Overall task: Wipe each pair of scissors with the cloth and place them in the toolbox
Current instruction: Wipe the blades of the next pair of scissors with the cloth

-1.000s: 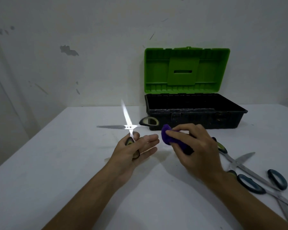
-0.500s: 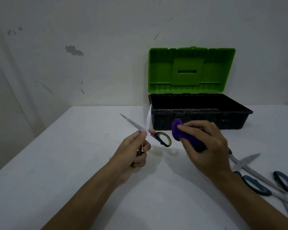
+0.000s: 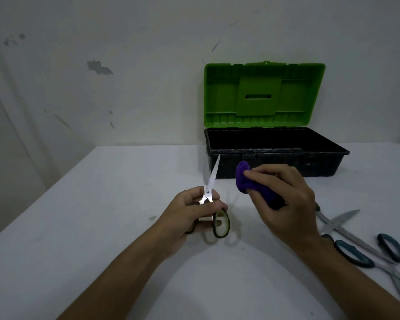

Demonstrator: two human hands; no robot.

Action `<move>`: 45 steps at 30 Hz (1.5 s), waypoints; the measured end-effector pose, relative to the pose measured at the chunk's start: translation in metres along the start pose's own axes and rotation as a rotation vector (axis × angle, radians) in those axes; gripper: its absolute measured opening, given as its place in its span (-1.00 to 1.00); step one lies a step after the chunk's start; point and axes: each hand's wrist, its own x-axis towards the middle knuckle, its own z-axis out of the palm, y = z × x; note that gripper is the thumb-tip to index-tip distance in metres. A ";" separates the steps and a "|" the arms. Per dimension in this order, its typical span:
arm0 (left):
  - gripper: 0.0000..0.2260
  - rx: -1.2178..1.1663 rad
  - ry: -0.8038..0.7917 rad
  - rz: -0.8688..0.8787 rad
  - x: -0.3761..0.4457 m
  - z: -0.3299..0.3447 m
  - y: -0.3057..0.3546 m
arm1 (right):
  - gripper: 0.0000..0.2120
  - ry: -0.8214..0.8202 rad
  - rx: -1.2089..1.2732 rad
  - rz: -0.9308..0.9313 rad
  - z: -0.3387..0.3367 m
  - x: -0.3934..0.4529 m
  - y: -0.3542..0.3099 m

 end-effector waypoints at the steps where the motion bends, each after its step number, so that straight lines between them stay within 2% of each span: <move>1: -0.87 -0.009 -0.008 -0.004 -0.001 0.001 0.000 | -0.69 -0.017 -0.006 -0.011 0.000 0.000 0.000; 4: -0.80 0.019 0.019 0.008 -0.001 0.006 0.000 | -0.67 -0.100 -0.026 -0.071 0.002 -0.002 0.000; 8: -0.81 0.211 0.060 0.063 -0.001 0.006 -0.003 | -0.65 -0.228 -0.069 -0.158 0.008 -0.005 -0.003; 15: -0.84 0.361 -0.025 0.031 -0.007 0.006 0.007 | -0.56 -0.321 -0.223 -0.335 0.006 -0.002 -0.008; 17: -0.87 0.364 -0.047 0.035 -0.010 0.004 0.012 | -0.53 -0.284 -0.277 -0.292 0.006 0.001 -0.005; 22: -0.93 0.368 -0.105 -0.001 -0.014 0.007 0.013 | -0.66 -0.121 -0.382 -0.018 -0.009 0.012 0.016; 24: -0.93 0.378 -0.103 -0.011 -0.012 0.010 0.011 | -0.66 -0.107 -0.310 -0.033 -0.012 0.010 0.010; 27: -0.91 0.394 -0.108 -0.012 -0.010 0.012 0.008 | -0.65 -0.285 -0.109 -0.129 -0.003 0.000 -0.018; 29: -0.92 0.433 -0.100 -0.009 -0.010 0.009 0.006 | -0.66 -0.397 -0.049 -0.115 0.007 -0.005 -0.022; 30: -0.94 0.437 -0.097 -0.022 -0.011 0.007 0.006 | -0.66 -0.391 -0.055 -0.081 0.009 -0.005 -0.016; 35: -0.92 0.389 -0.080 -0.078 -0.011 0.005 0.008 | -0.61 -0.160 -0.253 0.177 0.000 -0.001 0.026; 38: -0.91 0.377 -0.083 -0.074 -0.011 0.007 0.009 | -0.61 -0.126 -0.134 0.092 -0.003 0.000 0.013; 42: -0.90 0.402 -0.115 -0.072 -0.012 0.006 0.010 | -0.64 -0.358 -0.082 -0.131 0.008 -0.006 -0.011; 45: -0.90 0.421 -0.152 -0.068 -0.013 0.002 0.011 | -0.65 -0.263 -0.147 0.027 0.009 -0.004 0.009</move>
